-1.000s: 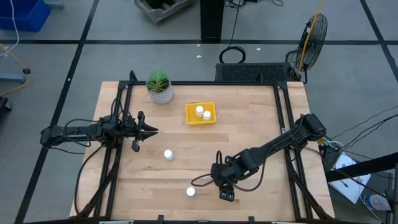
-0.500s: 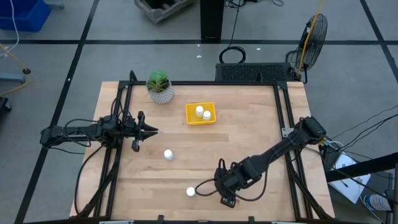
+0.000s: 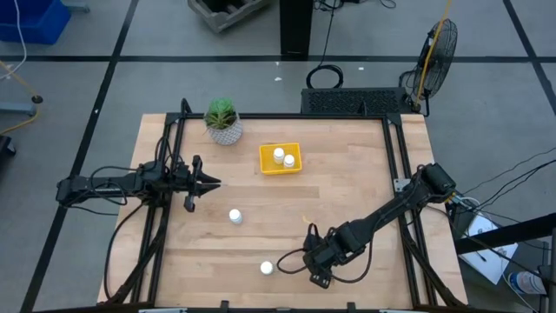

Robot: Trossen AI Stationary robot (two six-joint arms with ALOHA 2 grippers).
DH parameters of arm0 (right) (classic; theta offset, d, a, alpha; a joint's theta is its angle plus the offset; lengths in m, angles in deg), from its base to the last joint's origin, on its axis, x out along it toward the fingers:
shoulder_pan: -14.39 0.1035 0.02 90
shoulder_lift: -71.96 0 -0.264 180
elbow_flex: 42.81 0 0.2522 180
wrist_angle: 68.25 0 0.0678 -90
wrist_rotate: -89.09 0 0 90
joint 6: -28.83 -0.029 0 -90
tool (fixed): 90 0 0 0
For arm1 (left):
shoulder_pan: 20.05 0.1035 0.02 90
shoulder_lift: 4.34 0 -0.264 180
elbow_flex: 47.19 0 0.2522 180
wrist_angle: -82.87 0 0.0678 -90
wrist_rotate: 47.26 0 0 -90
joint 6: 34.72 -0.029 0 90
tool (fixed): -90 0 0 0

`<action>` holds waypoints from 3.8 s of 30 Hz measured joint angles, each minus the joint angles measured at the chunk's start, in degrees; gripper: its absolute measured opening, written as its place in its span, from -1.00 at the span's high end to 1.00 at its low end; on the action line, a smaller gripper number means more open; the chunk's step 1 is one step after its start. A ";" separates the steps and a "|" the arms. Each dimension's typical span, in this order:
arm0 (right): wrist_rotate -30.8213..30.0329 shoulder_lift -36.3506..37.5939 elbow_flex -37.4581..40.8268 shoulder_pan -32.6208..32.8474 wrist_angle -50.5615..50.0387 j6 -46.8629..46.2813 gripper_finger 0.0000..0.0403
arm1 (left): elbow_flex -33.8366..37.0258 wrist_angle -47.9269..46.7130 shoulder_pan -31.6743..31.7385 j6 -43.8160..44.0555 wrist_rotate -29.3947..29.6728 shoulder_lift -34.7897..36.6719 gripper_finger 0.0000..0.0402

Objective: Pick and place pill bottles into a basket
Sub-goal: Put the bottom right white pill bottle into the yellow basket

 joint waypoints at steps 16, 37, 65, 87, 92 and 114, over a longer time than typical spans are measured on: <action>2.70 0.00 4.70 0.13 6.98 -1.96 -0.26 | 0.00 -0.01 0.00 0.00 0.00 0.00 0.68; 1.95 0.52 6.20 -3.30 9.08 -3.86 0.26 | 0.00 -0.06 0.00 0.00 0.00 0.00 0.68; -9.20 13.99 6.24 -41.56 7.29 27.46 0.26 | 0.00 -0.04 0.00 -0.02 0.00 0.00 0.68; -0.04 13.40 6.00 -58.25 18.96 40.69 0.26 | 0.00 -0.02 0.00 -0.02 0.00 0.00 0.68; 2.71 9.94 2.50 -58.93 15.64 42.18 0.26 | 0.00 -0.02 0.00 -0.02 -0.01 0.00 0.68; 1.10 -8.90 -23.63 -58.26 -12.40 57.32 0.26 | 0.00 -0.03 0.00 -0.01 -0.01 0.00 0.68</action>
